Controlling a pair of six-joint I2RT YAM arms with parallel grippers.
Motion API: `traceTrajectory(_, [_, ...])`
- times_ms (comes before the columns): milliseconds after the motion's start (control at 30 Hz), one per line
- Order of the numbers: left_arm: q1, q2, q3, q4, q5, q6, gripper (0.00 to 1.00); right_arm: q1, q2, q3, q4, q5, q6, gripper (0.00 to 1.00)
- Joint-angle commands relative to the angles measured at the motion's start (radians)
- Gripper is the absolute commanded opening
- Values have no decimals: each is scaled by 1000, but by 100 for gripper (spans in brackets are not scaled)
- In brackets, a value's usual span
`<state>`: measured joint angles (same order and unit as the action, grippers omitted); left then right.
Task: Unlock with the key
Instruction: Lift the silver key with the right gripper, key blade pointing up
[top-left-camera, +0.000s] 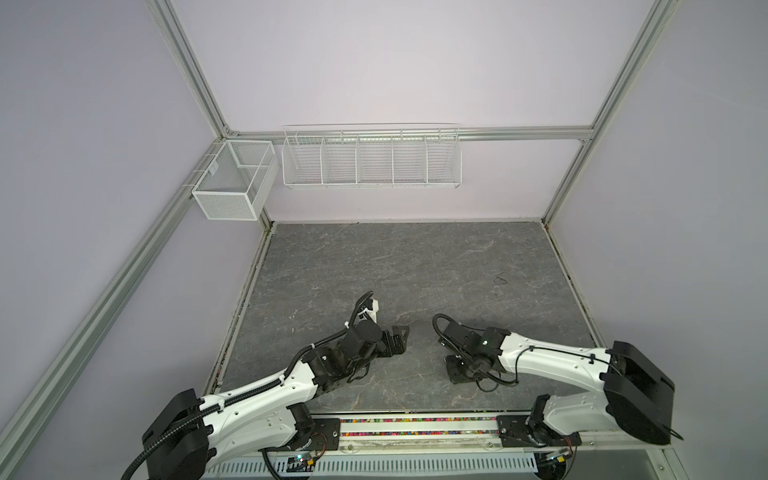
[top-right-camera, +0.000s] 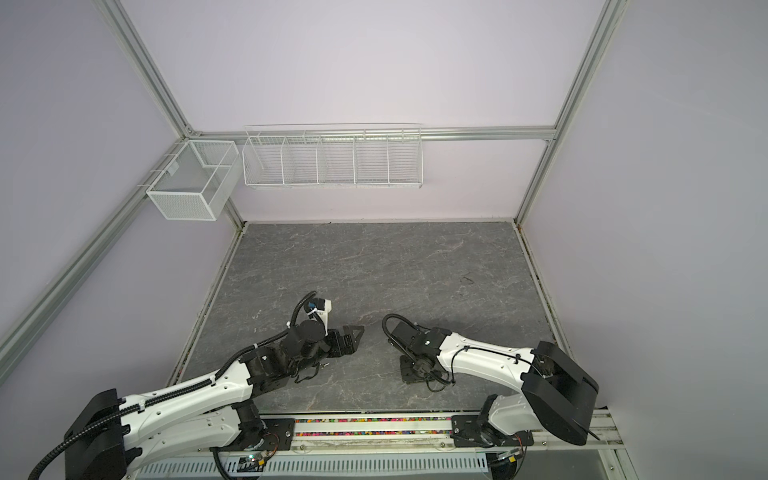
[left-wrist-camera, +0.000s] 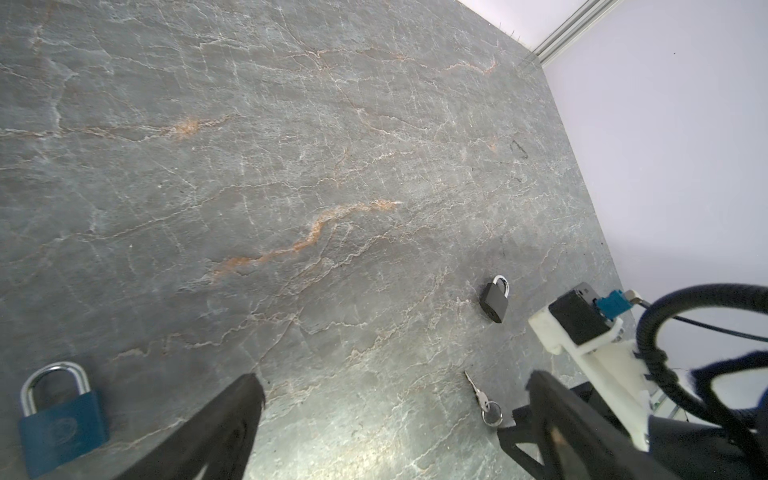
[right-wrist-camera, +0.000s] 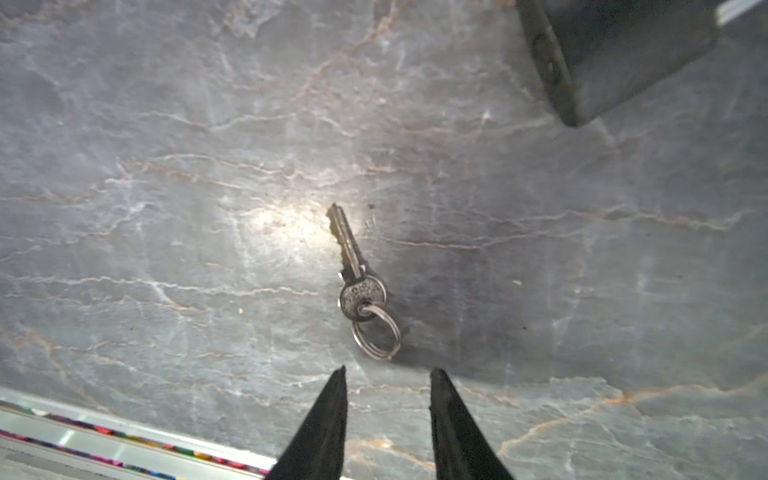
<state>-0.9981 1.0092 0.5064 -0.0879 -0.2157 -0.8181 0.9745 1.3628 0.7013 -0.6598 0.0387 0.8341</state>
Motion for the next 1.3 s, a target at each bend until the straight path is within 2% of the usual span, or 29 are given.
traceTrajectory(0, [-6,-4,40,0,-10,18,99,-12,11,-17,15,-40,17,38])
traceTrajectory(200, [-5,-14,63,-58,-25,36,99,-21,44,-18,45,-40,20,36])
traceTrajectory(1267, [-4,-21,45,-40,-60,57,99,-20,172,28,140,10,38,28])
